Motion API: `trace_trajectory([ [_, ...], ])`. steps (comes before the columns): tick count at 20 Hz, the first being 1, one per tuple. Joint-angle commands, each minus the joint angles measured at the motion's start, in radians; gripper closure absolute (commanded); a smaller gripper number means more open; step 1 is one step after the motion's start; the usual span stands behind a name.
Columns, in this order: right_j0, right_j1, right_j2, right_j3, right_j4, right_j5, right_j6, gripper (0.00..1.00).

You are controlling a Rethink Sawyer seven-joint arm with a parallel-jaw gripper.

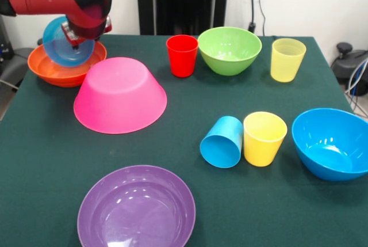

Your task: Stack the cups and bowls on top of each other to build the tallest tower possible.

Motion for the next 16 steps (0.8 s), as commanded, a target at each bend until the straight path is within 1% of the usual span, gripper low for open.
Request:
trace_trajectory([
  [1,0.059,0.024,-0.069,-0.093,-0.068,0.026,-0.197,0.0],
  [5,0.068,0.023,-0.08,-0.096,-0.059,0.011,-0.184,0.0],
  [6,0.07,0.022,-0.083,-0.097,-0.057,0.009,-0.183,1.0],
  [16,0.08,0.017,-0.102,-0.099,-0.045,-0.016,-0.177,1.0],
])
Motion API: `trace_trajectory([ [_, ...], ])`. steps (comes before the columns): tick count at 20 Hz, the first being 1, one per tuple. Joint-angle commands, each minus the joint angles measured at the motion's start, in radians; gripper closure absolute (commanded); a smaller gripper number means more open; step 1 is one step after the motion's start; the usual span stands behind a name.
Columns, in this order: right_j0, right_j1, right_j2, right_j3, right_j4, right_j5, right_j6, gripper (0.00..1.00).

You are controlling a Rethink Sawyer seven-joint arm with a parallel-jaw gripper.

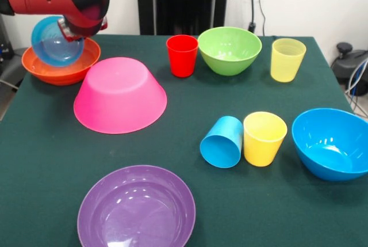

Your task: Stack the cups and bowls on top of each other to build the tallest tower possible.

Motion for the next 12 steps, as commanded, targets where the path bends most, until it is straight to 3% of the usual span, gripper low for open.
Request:
trace_trajectory([
  [1,0.045,0.018,-0.034,-0.083,-0.045,-0.018,-0.176,1.0],
  [7,0.023,-0.005,-0.005,-0.057,-0.018,-0.057,-0.203,1.0],
  [12,-0.006,-0.191,0.048,0.076,0.043,-0.146,-0.155,1.0],
])
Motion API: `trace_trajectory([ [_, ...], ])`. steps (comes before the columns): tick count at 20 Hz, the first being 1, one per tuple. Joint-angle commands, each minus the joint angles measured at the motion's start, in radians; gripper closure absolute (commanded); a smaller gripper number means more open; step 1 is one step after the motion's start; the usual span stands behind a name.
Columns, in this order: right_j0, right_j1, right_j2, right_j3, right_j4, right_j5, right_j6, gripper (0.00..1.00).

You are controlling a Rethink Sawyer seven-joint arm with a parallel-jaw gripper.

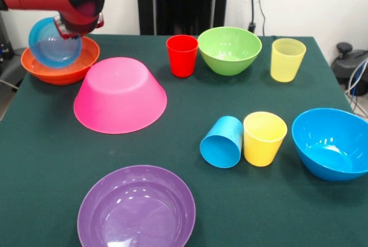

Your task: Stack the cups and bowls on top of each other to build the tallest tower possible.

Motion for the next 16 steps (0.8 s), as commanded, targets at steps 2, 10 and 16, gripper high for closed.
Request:
trace_trajectory([
  [2,-0.016,-0.276,0.079,0.154,0.066,-0.193,-0.13,1.0],
  [10,0.041,-0.44,0.093,0.24,0.174,-0.245,-0.038,1.0],
  [16,0.106,-0.403,0.065,0.214,0.179,-0.338,0.064,1.0],
])
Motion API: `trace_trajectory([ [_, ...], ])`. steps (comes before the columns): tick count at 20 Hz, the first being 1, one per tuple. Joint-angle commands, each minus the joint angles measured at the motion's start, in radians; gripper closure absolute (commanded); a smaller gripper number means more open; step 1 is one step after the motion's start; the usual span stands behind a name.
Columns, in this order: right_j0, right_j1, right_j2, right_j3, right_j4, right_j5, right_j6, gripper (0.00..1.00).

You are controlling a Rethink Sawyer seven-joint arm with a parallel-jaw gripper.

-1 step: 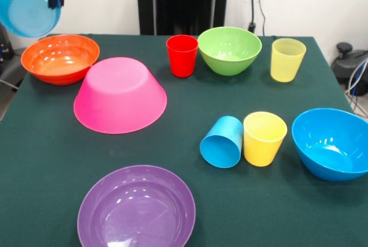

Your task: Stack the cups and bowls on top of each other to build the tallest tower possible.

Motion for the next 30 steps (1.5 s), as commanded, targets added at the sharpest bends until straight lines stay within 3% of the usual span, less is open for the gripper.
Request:
trace_trajectory([
  [1,0.083,-0.028,0.045,0.063,0.036,-0.196,0.083,1.0],
  [7,0.104,-0.032,0.031,0.089,0.097,-0.536,0.272,1.0],
  [13,0.132,-0.06,0.016,0.116,0.196,-0.722,0.326,1.0],
  [16,0.204,-0.073,-0.064,0.099,0.19,-0.788,0.399,1.0],
  [19,0.235,-0.087,-0.1,0.101,0.207,-0.808,0.414,1.0],
  [25,0.362,-0.085,-0.209,0.091,0.204,-0.801,0.517,1.0],
  [30,0.538,0.051,-0.371,-0.003,0.127,-0.822,0.662,1.0],
])
